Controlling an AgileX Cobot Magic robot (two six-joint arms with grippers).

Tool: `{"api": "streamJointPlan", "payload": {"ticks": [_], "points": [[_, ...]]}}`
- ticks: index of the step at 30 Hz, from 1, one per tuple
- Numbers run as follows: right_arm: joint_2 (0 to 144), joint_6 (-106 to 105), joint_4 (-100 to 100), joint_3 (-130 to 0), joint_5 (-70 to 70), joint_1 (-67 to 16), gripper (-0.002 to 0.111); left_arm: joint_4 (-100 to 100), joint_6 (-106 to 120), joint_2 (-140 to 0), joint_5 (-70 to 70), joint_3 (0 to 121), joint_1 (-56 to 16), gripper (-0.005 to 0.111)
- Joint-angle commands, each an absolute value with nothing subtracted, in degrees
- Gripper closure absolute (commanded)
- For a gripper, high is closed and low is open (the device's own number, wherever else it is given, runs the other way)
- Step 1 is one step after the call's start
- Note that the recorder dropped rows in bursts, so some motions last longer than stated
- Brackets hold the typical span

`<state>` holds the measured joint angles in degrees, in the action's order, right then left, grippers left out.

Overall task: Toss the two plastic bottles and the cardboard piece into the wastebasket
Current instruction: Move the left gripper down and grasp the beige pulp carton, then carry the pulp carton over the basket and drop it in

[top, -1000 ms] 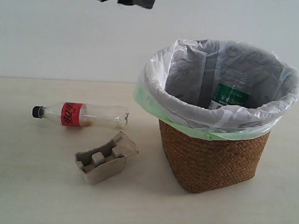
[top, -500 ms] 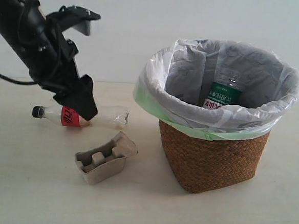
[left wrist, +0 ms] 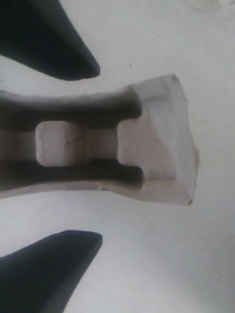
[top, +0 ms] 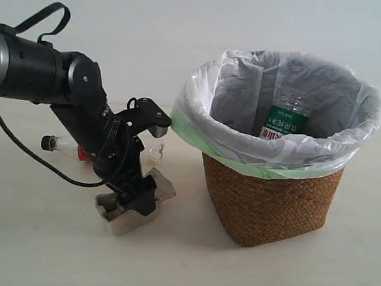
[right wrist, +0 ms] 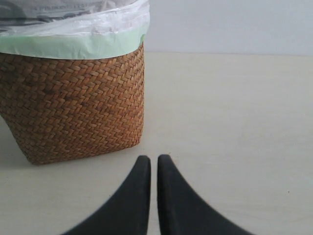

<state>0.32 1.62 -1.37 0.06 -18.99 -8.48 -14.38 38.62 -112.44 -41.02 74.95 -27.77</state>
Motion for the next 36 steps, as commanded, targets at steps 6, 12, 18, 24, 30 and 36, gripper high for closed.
{"api": "streamJointPlan", "payload": {"ticks": [6, 12, 18, 24, 30, 36], "points": [[0.0, 1.3, -1.8, 0.0, -18.4, -8.6, 0.106, -10.4, 41.6, -115.9, -37.5, 74.9, -28.0, 0.029], [0.0, 1.3, -1.8, 0.0, -18.4, -8.6, 0.106, -8.9, 41.6, -118.8, -37.2, 74.9, -28.0, 0.03], [0.0, 1.3, -1.8, 0.0, -18.4, -8.6, 0.106, -7.4, 40.9, -119.7, -38.4, 75.0, -28.0, 0.071], [0.0, 1.3, -1.8, 0.0, -18.4, -8.6, 0.106, -6.7, 40.7, -118.9, -40.8, 75.2, -28.0, 0.103], [0.0, 1.3, -1.8, 0.0, -18.4, -8.6, 0.106, -2.9, 35.3, -112.7, -37.9, 75.2, -27.9, 0.103], [0.0, 1.3, -1.8, 0.0, -18.4, -8.6, 0.106, 22.1, 3.6, -103.1, -35.7, 75.4, -27.9, 0.103]]}}
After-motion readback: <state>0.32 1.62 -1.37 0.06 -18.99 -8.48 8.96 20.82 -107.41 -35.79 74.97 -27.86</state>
